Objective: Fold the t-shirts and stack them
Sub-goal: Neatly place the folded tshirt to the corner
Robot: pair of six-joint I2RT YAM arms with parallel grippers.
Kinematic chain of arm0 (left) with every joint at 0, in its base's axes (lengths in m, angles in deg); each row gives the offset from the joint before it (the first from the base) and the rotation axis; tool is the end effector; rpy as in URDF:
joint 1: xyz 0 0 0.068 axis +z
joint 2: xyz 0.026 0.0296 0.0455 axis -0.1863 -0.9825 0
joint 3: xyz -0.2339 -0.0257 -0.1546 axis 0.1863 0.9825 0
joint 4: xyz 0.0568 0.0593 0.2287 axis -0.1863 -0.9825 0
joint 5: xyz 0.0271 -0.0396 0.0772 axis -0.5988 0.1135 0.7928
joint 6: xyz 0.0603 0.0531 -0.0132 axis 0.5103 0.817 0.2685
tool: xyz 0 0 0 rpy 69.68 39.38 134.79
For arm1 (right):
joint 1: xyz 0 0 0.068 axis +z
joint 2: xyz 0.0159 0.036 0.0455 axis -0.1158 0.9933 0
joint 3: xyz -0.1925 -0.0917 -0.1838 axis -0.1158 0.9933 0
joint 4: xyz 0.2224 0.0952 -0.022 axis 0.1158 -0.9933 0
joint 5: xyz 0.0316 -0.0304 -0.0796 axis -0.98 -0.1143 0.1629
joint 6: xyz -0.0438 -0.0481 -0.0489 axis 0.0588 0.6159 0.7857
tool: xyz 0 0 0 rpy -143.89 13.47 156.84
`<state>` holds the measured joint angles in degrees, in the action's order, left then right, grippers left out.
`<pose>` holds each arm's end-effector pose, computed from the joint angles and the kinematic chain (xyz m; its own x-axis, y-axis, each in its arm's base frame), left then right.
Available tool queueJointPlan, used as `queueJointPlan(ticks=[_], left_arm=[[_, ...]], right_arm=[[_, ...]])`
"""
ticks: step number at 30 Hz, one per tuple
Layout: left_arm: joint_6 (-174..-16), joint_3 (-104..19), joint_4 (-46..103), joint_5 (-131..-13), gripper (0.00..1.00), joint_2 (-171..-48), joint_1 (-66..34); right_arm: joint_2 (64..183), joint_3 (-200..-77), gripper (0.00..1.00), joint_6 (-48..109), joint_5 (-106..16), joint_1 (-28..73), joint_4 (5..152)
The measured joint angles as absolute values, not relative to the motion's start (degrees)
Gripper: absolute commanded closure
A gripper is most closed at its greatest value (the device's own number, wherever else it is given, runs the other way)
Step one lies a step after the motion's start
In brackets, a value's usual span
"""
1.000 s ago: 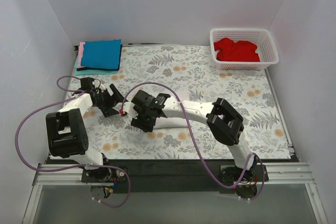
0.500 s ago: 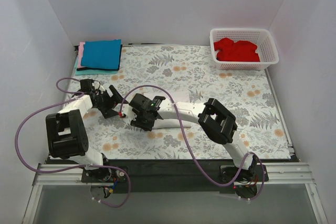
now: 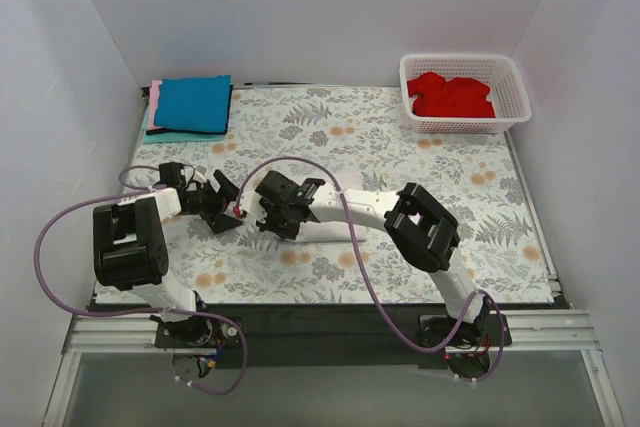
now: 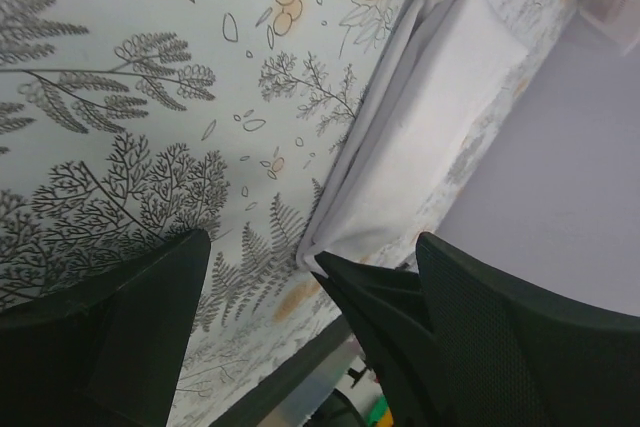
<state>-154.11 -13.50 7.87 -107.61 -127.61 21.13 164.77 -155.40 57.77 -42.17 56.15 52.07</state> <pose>0.2751 0.0009 0.1353 -0.4133 -0.7689 0.4878 -0.8261 0.0913 -0.5560 0.2098 0.4217 0.1638 -0.0418 -0.8406 -0.5401 -0.9840 0.1285 -0.1238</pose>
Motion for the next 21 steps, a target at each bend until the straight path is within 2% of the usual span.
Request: queueJointPlan(ticks=[3,5,8,21], left_arm=[[-157.33,-11.29,11.52,-110.17,0.15,-127.56,20.76],[-159.45,-10.35,13.95,-110.87,0.11,-127.56,19.91],[-162.75,-9.63,17.93,-110.91,0.09,-127.61,18.00],[-180.63,-6.54,37.53,-109.71,0.07,-131.43,10.70]], right_arm=[[163.28,-154.57,0.99,57.79,-43.92,54.25,51.92],[161.75,-154.14,0.99,57.75,-45.12,52.90,52.29],[159.15,-153.59,0.99,57.35,-46.92,51.17,52.53],[155.91,-151.03,0.99,55.98,-51.44,49.40,54.28]])
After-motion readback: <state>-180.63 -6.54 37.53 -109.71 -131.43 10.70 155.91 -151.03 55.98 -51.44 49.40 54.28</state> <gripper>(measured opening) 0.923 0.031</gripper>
